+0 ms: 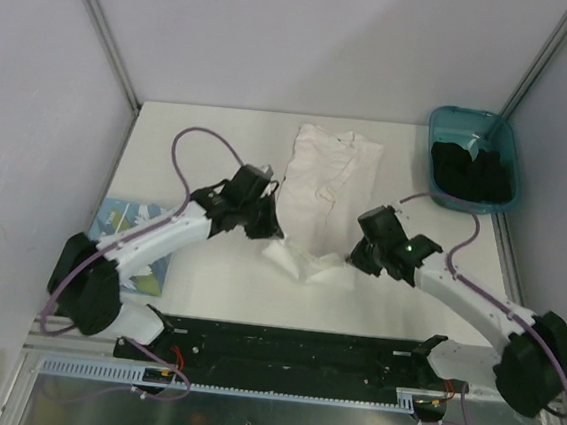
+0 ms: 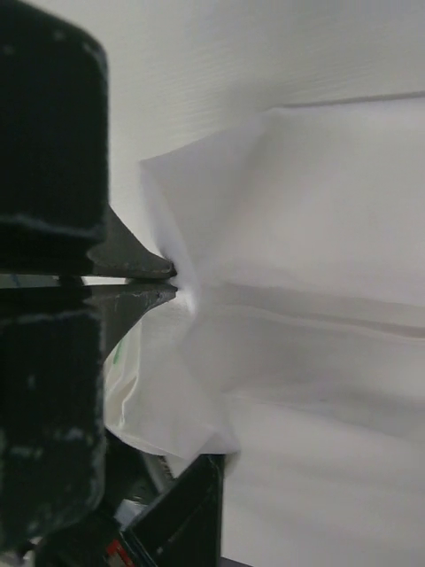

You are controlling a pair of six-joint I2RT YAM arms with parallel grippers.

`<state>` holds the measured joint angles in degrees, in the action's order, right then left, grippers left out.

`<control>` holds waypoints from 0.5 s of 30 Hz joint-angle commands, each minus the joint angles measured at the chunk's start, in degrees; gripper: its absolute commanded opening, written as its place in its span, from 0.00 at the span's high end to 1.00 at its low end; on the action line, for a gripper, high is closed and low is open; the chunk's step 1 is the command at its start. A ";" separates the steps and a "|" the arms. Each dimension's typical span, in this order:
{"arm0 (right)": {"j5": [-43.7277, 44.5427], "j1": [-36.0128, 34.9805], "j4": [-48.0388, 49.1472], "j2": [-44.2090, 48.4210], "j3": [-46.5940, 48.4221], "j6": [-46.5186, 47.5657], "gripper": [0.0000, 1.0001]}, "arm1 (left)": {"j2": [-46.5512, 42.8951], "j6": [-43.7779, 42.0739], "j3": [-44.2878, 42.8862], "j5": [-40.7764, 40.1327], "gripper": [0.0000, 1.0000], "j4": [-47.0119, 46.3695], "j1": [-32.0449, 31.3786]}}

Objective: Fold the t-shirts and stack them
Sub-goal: Fold the folded rectangular tshirt in 1/3 of the way

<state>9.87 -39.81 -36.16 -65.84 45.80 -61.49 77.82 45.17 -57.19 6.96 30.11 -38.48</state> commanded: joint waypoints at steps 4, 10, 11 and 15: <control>-2.15 10.81 13.61 -14.62 9.10 11.71 1.00 | 16.70 -6.13 -16.13 -2.30 1.00 -3.21 5.04; -4.55 16.59 20.41 -26.81 15.53 14.27 1.00 | 29.53 -7.58 -26.46 -2.04 1.00 -4.32 7.94; -4.97 17.21 21.03 -28.60 16.46 14.46 1.00 | 31.27 -7.61 -27.79 -1.73 1.00 -4.43 8.45; -5.78 18.86 22.93 -34.17 19.22 15.47 1.00 | 36.27 -7.92 -32.66 -1.24 1.00 -4.61 9.98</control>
<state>5.19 -22.20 -18.04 -96.42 61.23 -48.62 111.22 39.35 -84.47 5.74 26.89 -30.02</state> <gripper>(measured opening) 0.017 0.011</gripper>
